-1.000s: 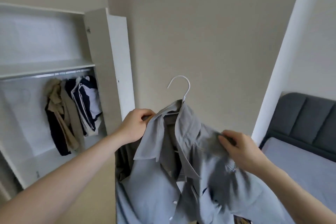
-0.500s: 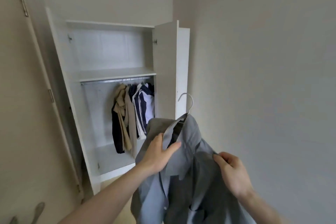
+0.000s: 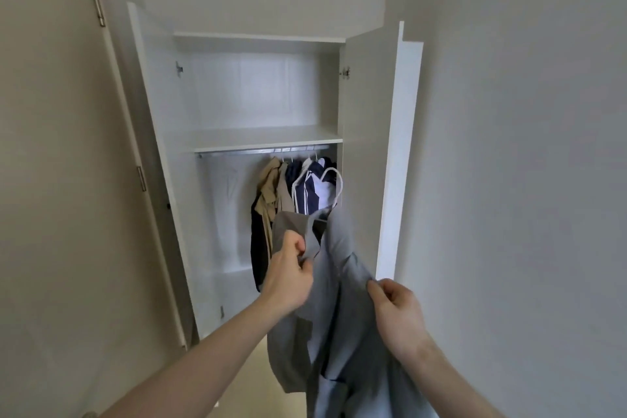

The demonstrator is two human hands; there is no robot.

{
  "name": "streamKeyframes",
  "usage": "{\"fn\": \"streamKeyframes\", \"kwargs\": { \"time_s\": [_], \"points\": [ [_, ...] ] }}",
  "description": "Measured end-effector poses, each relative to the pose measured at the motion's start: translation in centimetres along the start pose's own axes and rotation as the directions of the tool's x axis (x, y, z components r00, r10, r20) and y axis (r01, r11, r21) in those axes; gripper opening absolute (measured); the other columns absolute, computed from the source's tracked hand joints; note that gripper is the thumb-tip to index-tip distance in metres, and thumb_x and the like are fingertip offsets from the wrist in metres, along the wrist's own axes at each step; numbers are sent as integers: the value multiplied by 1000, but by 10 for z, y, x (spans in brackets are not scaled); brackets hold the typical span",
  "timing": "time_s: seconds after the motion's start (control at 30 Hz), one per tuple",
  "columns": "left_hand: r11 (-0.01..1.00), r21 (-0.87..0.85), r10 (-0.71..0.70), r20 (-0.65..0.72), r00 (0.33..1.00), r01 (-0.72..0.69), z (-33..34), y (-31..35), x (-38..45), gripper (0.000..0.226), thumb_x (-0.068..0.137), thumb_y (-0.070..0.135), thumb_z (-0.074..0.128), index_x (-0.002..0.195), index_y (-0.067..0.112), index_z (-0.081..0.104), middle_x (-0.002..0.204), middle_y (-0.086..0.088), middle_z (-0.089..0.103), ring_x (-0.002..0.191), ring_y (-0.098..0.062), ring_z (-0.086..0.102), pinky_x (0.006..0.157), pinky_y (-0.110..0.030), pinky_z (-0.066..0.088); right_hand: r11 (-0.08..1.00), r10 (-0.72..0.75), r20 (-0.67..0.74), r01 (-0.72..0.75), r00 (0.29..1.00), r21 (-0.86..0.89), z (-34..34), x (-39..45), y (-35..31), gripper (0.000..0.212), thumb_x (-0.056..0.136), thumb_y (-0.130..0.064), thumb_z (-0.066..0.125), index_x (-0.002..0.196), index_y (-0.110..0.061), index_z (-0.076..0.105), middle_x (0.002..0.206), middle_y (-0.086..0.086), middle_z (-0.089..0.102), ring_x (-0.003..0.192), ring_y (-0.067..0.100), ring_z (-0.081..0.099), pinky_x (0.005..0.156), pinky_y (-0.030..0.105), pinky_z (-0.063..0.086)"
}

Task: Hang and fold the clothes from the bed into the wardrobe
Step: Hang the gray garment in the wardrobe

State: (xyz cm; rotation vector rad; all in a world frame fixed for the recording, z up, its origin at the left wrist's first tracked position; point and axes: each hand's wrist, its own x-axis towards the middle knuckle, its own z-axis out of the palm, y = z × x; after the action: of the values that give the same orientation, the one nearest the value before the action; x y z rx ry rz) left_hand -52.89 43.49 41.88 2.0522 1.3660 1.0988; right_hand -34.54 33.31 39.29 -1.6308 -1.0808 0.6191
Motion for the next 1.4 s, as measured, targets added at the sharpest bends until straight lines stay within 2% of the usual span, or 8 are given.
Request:
{"fn": "streamKeyframes", "kwargs": {
  "time_s": [0.13,0.27,0.43,0.63,0.8,0.93,1.17,1.4],
  "points": [
    [997,56,46,30,998,-48,15,-24,53,34,92,3,57,81,35,59,73,13,62,68,-5,57,62,-29,47,1000,-22,55,21,998,21,24,62,3,37,101,-31,57,79,-2,63,66,8,57,67,21,55,61,27,42],
    [998,-42,-44,97,994,48,32,-33,108,17,99,27,64,96,34,79,91,21,74,87,6,66,75,-16,48,997,-71,92,68,993,31,52,129,13,40,101,-28,58,68,-6,51,60,2,46,62,19,47,60,31,36],
    [966,-113,-220,102,970,231,41,-50,169,65,91,65,62,60,10,48,53,2,47,54,-9,47,60,-27,38,989,-140,265,125,954,73,100,193,14,36,104,-26,54,72,-8,54,62,-3,51,62,14,49,60,28,38],
    [948,-26,-318,18,948,318,37,-116,244,51,87,59,65,71,11,72,66,-4,69,68,-20,68,73,-44,58,983,-183,473,149,862,110,162,252,4,29,107,-24,52,80,-15,58,66,-10,54,62,1,49,61,16,41],
    [924,-53,-381,-70,922,378,34,-177,308,39,99,35,61,72,7,66,69,-9,68,66,-20,65,63,-36,51,983,-171,603,180,779,46,212,317,4,25,102,-44,57,92,-24,67,81,4,63,69,10,55,67,25,46],
    [916,13,-395,-146,907,401,20,-235,359,35,103,25,55,71,12,60,67,-10,61,57,-13,53,47,-18,34,982,-98,609,176,787,-70,249,381,4,17,102,-44,56,99,-36,71,95,-13,70,86,5,65,76,12,51],
    [901,126,-403,-108,909,414,6,-322,443,33,105,30,49,74,22,57,71,-1,61,65,-17,59,54,-30,37,963,9,554,141,833,-228,307,477,19,10,100,-33,62,106,-34,69,106,-17,70,70,-5,64,66,5,42],
    [879,243,-384,-153,911,411,16,-372,511,32,105,29,50,75,19,59,67,6,55,59,-5,47,49,-24,29,951,35,558,144,829,-273,361,568,27,23,98,-31,66,120,-28,64,120,-12,63,93,2,65,74,8,42]
  ]
}}
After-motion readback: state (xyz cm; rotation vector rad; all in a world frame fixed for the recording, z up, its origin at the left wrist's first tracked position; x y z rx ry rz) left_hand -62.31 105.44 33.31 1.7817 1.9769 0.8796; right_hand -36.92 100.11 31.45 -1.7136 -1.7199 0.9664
